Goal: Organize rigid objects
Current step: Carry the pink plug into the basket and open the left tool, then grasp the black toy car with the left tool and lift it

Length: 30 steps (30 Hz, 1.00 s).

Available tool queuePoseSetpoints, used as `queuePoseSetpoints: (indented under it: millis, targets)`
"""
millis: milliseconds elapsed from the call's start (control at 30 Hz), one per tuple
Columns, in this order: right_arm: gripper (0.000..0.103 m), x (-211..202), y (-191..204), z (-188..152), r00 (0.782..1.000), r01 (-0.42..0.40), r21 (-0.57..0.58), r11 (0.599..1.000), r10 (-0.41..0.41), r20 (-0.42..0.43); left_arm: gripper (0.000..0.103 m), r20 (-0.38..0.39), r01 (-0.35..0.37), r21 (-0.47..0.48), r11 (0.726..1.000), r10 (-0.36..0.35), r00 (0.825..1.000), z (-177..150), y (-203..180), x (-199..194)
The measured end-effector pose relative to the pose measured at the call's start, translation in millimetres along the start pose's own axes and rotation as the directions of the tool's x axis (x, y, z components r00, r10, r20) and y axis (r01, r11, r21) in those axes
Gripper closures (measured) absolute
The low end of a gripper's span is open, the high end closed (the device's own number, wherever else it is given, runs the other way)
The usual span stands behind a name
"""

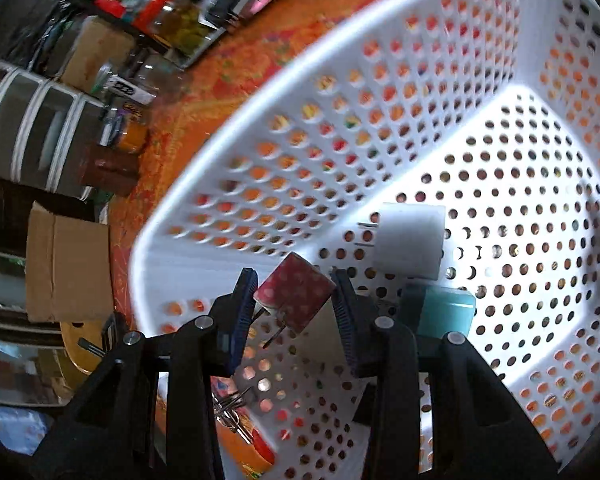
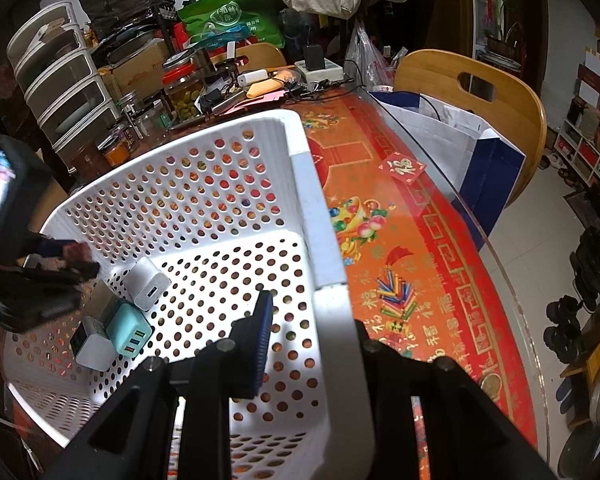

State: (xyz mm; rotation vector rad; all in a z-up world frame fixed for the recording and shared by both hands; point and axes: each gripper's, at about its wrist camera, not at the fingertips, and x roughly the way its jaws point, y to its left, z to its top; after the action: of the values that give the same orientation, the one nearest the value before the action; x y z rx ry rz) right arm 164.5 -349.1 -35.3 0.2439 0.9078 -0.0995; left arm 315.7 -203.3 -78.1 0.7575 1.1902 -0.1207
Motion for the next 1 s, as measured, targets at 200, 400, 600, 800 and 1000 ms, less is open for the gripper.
queuePoseSetpoints:
  millis: [200,400,600,800,1000]
  targets:
    - [0.078,-0.2,0.1,-0.8,1.0,-0.003,-0.004,1.0,0.003,0.002,0.067,-0.058,0.011,0.043,0.999,-0.008,0.998,10.3,-16.5,15.2]
    - [0.078,-0.1,0.2,-0.8,1.0,-0.002,-0.003,1.0,0.002,0.001,0.06,-0.088,0.042,0.025,0.999,-0.039,0.995,17.4,-12.0,29.3]
    - [0.078,-0.1,-0.5,-1.2,1.0,-0.003,-0.003,1.0,0.003,-0.002,0.038,0.151,0.061,-0.098,0.993,-0.046,0.987,-4.4,27.0,-29.3]
    - [0.078,-0.6,-1.1,-1.2,1.0,-0.003,-0.006,1.0,0.003,-0.003,0.002,0.401,0.158,-0.32,0.934,-0.018,0.916,-127.1,115.4,-91.8]
    - [0.078,-0.9,-1.0,-1.4,1.0,-0.003,-0.006,1.0,0.003,0.005,0.002,0.268,0.199,-0.559,0.805,-0.052,0.962,-205.0,196.4,11.6]
